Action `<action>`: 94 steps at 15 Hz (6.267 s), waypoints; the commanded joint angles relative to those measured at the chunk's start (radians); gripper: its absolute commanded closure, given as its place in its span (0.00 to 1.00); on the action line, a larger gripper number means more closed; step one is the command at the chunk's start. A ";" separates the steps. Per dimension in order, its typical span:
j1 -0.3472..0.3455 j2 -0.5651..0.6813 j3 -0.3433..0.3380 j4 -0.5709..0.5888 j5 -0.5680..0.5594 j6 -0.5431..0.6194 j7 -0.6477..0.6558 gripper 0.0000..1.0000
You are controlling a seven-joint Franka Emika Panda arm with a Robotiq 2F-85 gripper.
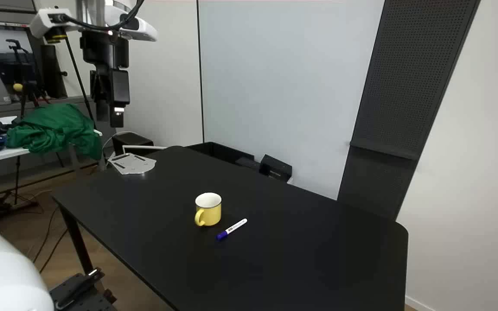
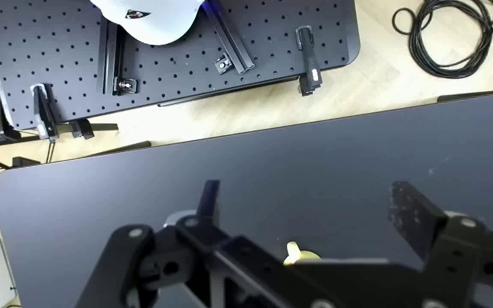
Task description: Pick up the marker and put it in the cup
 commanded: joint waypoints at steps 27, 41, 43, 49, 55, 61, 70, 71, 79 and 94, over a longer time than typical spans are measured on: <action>-0.191 0.209 -0.197 -0.086 -0.179 0.613 0.005 0.00; -0.149 0.620 -0.256 -0.066 -0.208 0.750 0.019 0.00; -0.140 0.603 -0.267 -0.095 -0.193 0.762 -0.011 0.00; -0.130 0.615 -0.277 -0.095 -0.195 0.763 -0.012 0.00; -0.110 0.684 -0.274 -0.069 -0.301 0.844 0.034 0.00; -0.098 0.904 -0.319 0.052 -0.306 0.996 -0.031 0.00; -0.041 1.149 -0.313 0.259 -0.178 0.983 -0.187 0.00; -0.038 1.168 -0.310 0.279 -0.168 0.976 -0.202 0.00; -0.017 1.277 -0.306 0.387 -0.138 0.902 -0.259 0.00; -0.017 1.278 -0.299 0.409 -0.114 0.798 -0.275 0.99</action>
